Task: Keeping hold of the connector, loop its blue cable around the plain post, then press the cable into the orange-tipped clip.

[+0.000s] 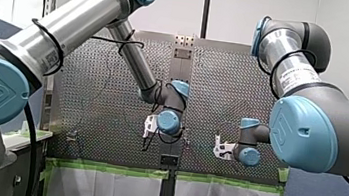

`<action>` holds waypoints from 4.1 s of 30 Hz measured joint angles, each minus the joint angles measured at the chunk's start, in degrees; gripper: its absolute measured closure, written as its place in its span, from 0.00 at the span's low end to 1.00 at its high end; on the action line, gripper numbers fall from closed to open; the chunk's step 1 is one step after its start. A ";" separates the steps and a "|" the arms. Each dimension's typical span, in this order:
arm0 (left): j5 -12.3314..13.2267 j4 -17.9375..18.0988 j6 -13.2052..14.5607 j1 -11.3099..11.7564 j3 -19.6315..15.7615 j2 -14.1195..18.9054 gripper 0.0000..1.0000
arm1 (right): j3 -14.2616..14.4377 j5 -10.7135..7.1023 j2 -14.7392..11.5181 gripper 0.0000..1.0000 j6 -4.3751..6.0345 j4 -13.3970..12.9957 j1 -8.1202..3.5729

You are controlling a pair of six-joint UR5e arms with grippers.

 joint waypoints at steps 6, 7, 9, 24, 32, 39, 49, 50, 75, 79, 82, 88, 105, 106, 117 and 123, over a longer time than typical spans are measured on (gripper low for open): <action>-0.08 3.12 -0.55 0.05 -3.14 3.13 0.00 | 0.00 0.01 0.01 1.00 0.02 0.03 0.01; -0.09 3.60 -0.69 0.05 -3.60 3.60 0.00 | 0.01 0.01 0.01 1.00 0.01 0.03 0.02; -0.07 4.77 -1.15 0.05 -4.78 4.78 0.00 | 0.00 0.01 0.01 1.00 0.01 0.03 0.08; 0.25 9.89 -3.03 -0.43 -13.63 13.63 0.00 | -0.01 0.02 0.04 1.00 0.02 0.02 0.44; 0.21 10.21 -3.33 -0.40 -18.22 18.22 0.00 | 0.00 0.12 0.05 1.00 -0.51 0.18 0.58; 0.55 11.86 -3.99 0.03 -22.11 22.12 0.00 | 0.00 0.40 0.08 1.00 -2.02 0.72 1.04; 0.43 13.62 -3.80 0.21 -28.20 28.20 0.00 | -0.07 0.37 0.08 1.00 -1.85 1.52 1.12; 0.37 13.60 -3.66 0.22 -28.57 28.57 0.00 | -0.06 0.37 0.08 1.00 -1.87 1.60 1.14; 0.24 13.51 -3.28 0.22 -29.45 29.45 0.00 | -0.04 0.35 0.09 1.00 -1.91 1.79 1.19; 0.24 13.51 -3.28 0.22 -29.45 29.45 0.00 | -0.04 0.36 0.09 1.00 -1.91 1.79 1.19; 0.24 13.51 -3.28 0.22 -29.45 29.45 0.00 | -0.04 0.36 0.09 1.00 -1.91 1.79 1.19; 0.24 13.51 -3.28 0.22 -29.45 29.45 0.00 | -0.04 0.36 0.09 1.00 -1.91 1.79 1.19; 0.24 13.51 -3.28 0.22 -29.45 29.45 0.00 | -0.04 0.35 0.09 1.00 -1.91 1.79 1.19; 0.24 13.51 -3.28 0.22 -29.45 29.45 0.00 | -0.04 0.35 0.09 1.00 -1.91 1.79 1.19; 0.24 13.51 -3.28 0.22 -29.45 29.45 0.00 | -0.04 0.35 0.09 1.00 -1.91 1.79 1.19; 0.24 13.51 -3.28 0.22 -29.45 29.45 0.00 | -0.04 0.35 0.09 1.00 -1.91 1.79 1.19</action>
